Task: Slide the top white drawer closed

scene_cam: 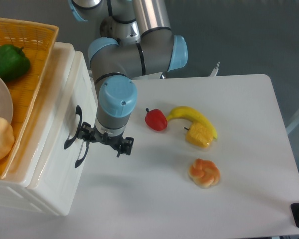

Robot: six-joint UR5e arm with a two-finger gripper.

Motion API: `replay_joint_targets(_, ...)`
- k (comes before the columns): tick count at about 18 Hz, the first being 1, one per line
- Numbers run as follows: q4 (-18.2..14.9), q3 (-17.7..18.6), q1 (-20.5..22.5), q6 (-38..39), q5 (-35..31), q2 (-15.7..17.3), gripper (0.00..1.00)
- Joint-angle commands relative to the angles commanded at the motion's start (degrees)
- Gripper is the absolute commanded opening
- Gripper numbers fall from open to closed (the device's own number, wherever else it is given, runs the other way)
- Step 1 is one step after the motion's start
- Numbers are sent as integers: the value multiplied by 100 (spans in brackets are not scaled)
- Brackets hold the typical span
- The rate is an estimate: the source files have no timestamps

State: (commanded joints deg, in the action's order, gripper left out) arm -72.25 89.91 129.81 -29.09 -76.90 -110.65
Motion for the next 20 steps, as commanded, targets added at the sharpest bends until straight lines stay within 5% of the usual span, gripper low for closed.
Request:
replay_joint_targets(8,44,-333,456,-149,-175,9,100)
replay_joint_targets(13,35,-439,790,-1203,-887,-27,100)
replay_joint_targets(20,211,-448,1607,-2985,-1019,-9,100)
